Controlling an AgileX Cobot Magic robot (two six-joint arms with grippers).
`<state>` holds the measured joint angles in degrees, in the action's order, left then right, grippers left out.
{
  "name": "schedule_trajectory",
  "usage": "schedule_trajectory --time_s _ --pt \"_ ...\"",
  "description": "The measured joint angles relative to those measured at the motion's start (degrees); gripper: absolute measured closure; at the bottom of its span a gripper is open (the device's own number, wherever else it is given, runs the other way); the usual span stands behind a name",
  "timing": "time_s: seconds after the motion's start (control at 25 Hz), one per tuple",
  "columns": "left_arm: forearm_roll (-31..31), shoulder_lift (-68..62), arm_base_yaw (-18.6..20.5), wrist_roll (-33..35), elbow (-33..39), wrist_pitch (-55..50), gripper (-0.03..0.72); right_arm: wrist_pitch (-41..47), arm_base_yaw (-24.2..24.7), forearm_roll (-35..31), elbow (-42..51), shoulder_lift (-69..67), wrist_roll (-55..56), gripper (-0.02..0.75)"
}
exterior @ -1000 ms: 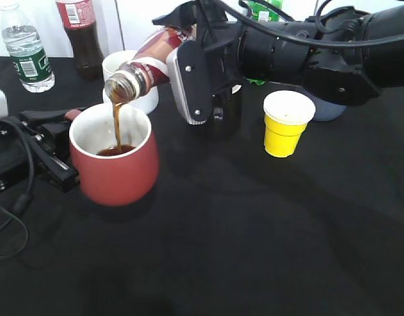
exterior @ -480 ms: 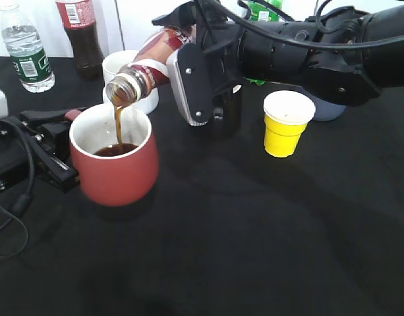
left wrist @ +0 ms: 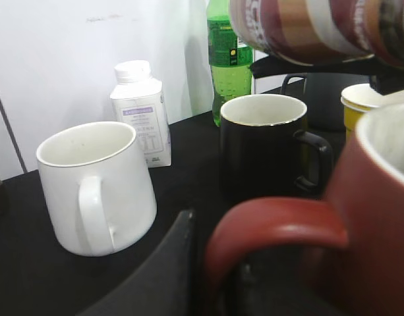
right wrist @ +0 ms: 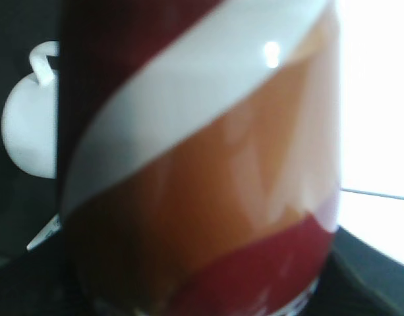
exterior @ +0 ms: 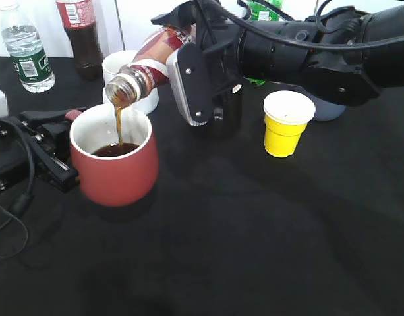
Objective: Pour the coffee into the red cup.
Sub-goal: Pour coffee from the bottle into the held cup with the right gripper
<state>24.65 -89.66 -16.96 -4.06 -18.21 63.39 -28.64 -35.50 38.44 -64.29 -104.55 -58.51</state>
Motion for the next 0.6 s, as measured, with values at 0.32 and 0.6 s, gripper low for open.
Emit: schedule_trajectory --time_s 0.32,0.6 --pt "0.00 0.00 0.00 0.00 0.00 0.00 0.603 -0.06 0.00 -0.24 0.00 0.00 -0.95 0.204" --pt "-0.05 0.00 0.00 0.02 0.00 0.00 0.600 -0.06 0.00 -0.32 0.00 0.00 -1.31 0.204"
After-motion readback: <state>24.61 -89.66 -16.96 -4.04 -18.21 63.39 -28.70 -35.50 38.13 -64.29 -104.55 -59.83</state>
